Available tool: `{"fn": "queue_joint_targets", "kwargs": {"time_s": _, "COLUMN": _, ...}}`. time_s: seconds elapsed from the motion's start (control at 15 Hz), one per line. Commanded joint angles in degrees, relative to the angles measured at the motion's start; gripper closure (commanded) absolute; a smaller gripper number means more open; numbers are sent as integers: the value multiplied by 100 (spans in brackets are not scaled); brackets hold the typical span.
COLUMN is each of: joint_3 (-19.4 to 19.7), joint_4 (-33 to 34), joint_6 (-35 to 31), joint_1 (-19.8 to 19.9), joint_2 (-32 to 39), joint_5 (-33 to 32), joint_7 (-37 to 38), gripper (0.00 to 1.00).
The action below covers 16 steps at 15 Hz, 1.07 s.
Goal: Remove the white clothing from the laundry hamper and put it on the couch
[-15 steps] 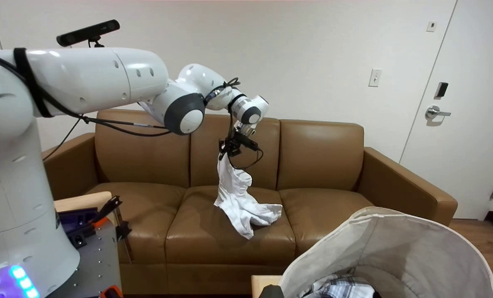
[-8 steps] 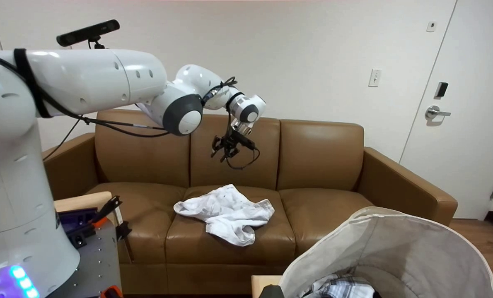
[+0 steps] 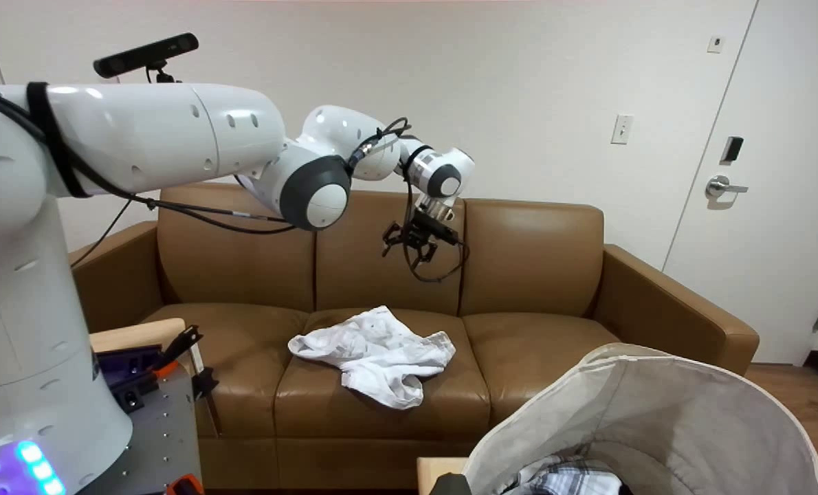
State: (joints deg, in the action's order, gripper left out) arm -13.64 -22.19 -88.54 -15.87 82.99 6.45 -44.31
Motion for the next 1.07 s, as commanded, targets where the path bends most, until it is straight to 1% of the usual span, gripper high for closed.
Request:
{"fn": "queue_joint_targets", "kwargs": {"time_s": 0.0, "joint_3": 148, "joint_4": 140, "joint_6": -450, "joint_1": 529, "joint_2": -178, "joint_5": 19, "joint_7": 246, "gripper": 0}}
{"fn": "queue_joint_targets", "kwargs": {"time_s": 0.07, "joint_3": 226, "joint_4": 323, "joint_6": -524, "joint_1": 694, "joint_2": -162, "joint_5": 29, "joint_7": 246, "gripper": 0}}
{"fn": "queue_joint_targets", "kwargs": {"time_s": 0.13, "joint_3": 275, "joint_4": 126, "joint_6": -736, "joint_1": 903, "joint_2": -342, "joint_5": 32, "joint_7": 271, "gripper": 0}}
{"fn": "queue_joint_targets", "kwargs": {"time_s": 0.4, "joint_3": 502, "joint_4": 182, "joint_6": -1239, "joint_1": 1685, "joint_2": -607, "joint_5": 12, "joint_7": 369, "gripper": 0}}
{"fn": "queue_joint_targets", "kwargs": {"time_s": 0.53, "joint_3": 603, "joint_4": 163, "joint_6": -1388, "joint_1": 2072, "joint_2": -746, "joint_5": 7, "joint_7": 543, "gripper": 0}}
{"fn": "queue_joint_targets", "kwargs": {"time_s": 0.67, "joint_3": 647, "joint_4": 152, "joint_6": -1333, "joint_1": 2489, "joint_2": -869, "joint_5": 63, "joint_7": 780, "gripper": 0}}
{"fn": "queue_joint_targets", "kwargs": {"time_s": 0.73, "joint_3": 628, "joint_4": 192, "joint_6": -1333, "joint_1": 2254, "joint_2": -734, "joint_5": -5, "joint_7": 484, "gripper": 0}}
{"fn": "queue_joint_targets", "kwargs": {"time_s": 0.8, "joint_3": 621, "joint_4": 127, "joint_6": -1335, "joint_1": 2400, "joint_2": -809, "joint_5": -5, "joint_7": 469, "gripper": 0}}
{"fn": "queue_joint_targets", "kwargs": {"time_s": 0.87, "joint_3": 622, "joint_4": 121, "joint_6": -1335, "joint_1": 2455, "joint_2": -811, "joint_5": -2, "joint_7": 443, "gripper": 0}}
{"fn": "queue_joint_targets", "kwargs": {"time_s": 1.0, "joint_3": 617, "joint_4": 104, "joint_6": -1335, "joint_1": 2359, "joint_2": -784, "joint_5": -6, "joint_7": 444, "gripper": 0}}
